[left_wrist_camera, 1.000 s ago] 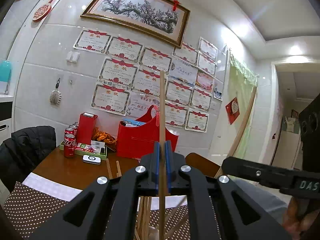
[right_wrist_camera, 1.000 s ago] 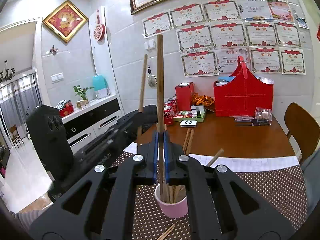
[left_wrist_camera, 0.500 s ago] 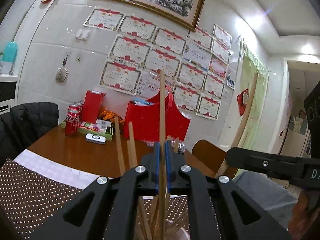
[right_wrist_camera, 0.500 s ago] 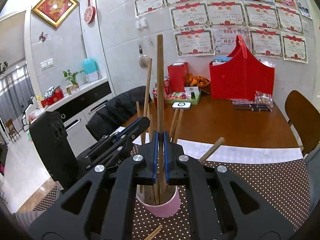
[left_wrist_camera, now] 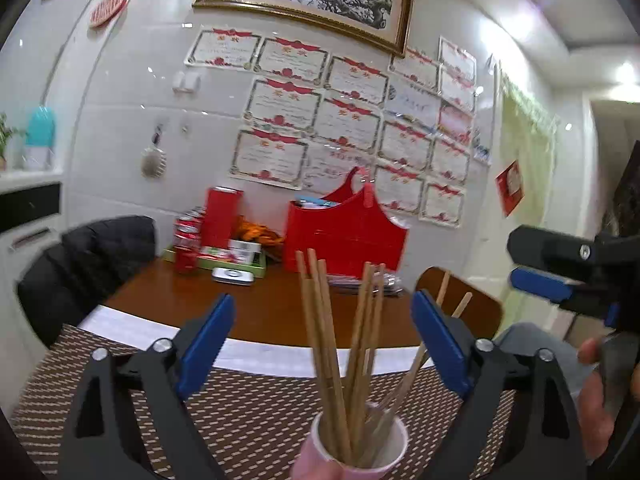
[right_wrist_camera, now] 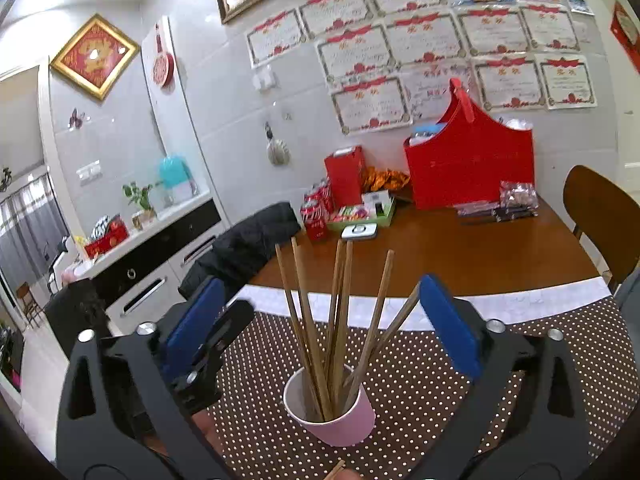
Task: Organize utensils
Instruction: 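Drop both held chopsticks into the pink cup and open both tools, then lower both open tools toward the last chopsticks beside the cup, then close the left tool on one chopstick while the right tool grasps another, then lift both held chopsticks over the pink cup and lower them in, then open both tools to release the chopsticks and withdraw from the cup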
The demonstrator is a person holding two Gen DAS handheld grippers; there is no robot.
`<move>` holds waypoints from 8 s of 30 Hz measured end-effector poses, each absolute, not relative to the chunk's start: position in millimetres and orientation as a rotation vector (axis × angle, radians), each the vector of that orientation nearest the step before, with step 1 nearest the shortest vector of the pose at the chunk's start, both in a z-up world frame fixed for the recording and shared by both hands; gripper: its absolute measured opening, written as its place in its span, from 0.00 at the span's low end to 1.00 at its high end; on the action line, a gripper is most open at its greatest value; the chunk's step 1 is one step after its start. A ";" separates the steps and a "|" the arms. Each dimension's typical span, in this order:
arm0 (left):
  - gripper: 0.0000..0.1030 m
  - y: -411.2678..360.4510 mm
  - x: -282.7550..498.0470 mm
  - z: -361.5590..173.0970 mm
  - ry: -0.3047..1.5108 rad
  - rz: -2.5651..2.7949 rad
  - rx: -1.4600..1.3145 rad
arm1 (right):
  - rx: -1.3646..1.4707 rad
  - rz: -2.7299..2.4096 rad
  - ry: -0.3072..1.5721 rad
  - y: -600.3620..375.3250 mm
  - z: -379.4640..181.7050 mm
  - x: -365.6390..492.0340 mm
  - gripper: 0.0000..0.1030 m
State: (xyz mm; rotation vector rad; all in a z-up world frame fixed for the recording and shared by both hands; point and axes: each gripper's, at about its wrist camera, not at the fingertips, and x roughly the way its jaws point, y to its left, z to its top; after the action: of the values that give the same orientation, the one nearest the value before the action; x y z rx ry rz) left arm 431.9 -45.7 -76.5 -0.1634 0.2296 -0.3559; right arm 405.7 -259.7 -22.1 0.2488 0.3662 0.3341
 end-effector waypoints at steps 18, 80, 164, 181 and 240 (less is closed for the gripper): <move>0.94 -40.5 328.4 -30.6 0.365 -0.168 0.089 | 0.274 0.193 0.373 -277.9 -30.4 319.3 0.94; 0.48 -83.3 363.3 -237.4 0.981 -0.502 0.290 | 0.262 0.054 0.741 -286.0 -165.4 237.7 0.94; 0.05 -24.0 304.6 -110.6 0.411 -0.484 -0.061 | 0.295 0.438 0.478 -254.5 -131.9 260.1 0.06; 0.05 -21.5 325.0 -67.5 0.268 -0.508 -0.163 | 0.241 0.450 0.350 -247.3 -69.9 276.4 0.06; 0.96 -43.1 393.3 -24.2 0.152 -0.236 -0.066 | 0.269 0.250 0.262 -270.4 -2.1 379.0 0.94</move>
State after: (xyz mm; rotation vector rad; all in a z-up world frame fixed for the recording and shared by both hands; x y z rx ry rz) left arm 393.3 -43.1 -24.2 -0.0660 0.1520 -0.2356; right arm 379.0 -270.4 -2.1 0.2691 0.2620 0.2504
